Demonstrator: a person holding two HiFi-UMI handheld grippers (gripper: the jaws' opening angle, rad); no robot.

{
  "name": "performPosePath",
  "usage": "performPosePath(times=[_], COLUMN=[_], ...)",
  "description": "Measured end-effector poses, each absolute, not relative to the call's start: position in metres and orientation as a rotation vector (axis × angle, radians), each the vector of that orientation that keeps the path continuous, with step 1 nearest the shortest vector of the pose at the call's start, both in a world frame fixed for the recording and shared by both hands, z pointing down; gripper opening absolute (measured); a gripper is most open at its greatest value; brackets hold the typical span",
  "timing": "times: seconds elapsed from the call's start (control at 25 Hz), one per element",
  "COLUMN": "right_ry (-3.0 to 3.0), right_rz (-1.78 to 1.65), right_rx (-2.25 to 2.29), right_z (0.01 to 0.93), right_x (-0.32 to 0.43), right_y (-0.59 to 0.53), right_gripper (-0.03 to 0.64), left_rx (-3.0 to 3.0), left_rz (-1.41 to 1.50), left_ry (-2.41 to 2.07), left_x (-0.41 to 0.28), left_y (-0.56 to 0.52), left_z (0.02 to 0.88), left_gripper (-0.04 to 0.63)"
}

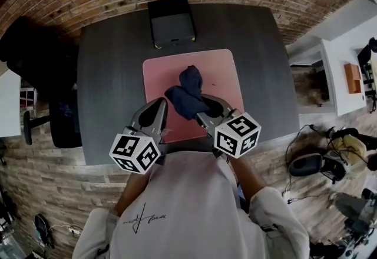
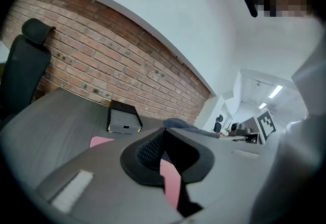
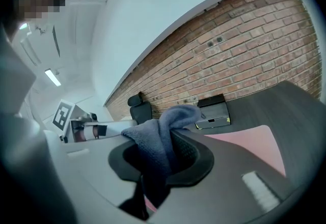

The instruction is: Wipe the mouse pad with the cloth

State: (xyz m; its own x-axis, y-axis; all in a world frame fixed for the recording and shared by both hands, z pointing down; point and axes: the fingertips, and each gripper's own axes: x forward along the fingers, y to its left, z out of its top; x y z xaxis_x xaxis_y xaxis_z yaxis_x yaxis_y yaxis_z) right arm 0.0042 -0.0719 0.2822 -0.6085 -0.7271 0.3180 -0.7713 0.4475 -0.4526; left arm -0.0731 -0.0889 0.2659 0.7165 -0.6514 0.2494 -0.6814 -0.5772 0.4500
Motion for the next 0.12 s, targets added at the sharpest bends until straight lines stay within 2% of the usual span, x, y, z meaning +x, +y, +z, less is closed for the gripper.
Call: performPosePath(times=[0.12], right_ry=[-2.600], right_rz=[0.851], right_rx=[1.365], right_z=[0.2789], right_x=[0.0009], right_y=[-0.0716], right_gripper=[0.078], left_rx=[2.387], left_rz=[0.076], left_ry=[-1.023], left_x=[-0.0712], left_y=[-0.0853], left_z=[0.2670], left_gripper=[0.012])
